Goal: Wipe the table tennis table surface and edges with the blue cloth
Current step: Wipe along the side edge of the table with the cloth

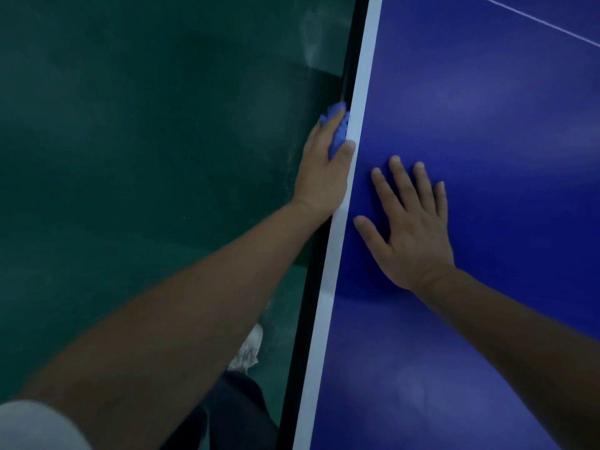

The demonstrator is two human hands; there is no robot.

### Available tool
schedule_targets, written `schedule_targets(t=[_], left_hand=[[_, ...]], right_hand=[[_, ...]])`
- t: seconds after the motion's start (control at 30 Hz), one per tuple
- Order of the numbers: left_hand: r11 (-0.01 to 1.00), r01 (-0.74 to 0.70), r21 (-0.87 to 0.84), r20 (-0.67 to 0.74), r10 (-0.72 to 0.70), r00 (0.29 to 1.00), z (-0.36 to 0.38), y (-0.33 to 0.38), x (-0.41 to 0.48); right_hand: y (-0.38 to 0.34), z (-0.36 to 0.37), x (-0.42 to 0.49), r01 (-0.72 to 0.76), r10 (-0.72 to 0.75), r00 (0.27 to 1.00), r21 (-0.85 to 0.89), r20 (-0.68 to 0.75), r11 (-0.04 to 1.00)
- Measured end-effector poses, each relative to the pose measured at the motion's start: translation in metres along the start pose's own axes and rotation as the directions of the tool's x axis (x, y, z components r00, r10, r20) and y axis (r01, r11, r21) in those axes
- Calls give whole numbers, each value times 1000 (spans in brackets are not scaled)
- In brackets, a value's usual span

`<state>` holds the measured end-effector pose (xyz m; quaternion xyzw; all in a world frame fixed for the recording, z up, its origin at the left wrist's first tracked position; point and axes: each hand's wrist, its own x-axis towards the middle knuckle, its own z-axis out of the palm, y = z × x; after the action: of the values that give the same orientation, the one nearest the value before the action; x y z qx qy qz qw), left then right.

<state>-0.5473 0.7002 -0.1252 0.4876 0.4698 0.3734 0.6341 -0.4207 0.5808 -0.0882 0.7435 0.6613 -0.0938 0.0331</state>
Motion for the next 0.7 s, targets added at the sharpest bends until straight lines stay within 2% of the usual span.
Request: schedule_targets(t=[0.2,0.3,0.47,0.57,0.63,0.7], left_hand=[[999,-36,27,48,35,998,-22,-40,-144],[1000,17,10,79,-18,997,-27,-49,-176],[990,-66,124,88,55,995,-20,-19,-84],[994,-35,105,61,28,998,-6,4,-11],[999,-6,51,30,5,1000,1,14,2],[996,-45,78,60,40,997,-4,11,-23]], right_hand=[[-1,-1,-1,-2,2,1000,-5,4,1000],[-1,-1,0,-1,1,1000,0,-9,1000],[-3,-2,-1,-7,7,1000,-3,-5,1000],[-5,-4,-1,-15,15,1000,8,-3,1000],[-5,-5,-1,-14,15,1000,17,-8,1000],[-6,-5,-1,-21,22,999,43,-32,999]])
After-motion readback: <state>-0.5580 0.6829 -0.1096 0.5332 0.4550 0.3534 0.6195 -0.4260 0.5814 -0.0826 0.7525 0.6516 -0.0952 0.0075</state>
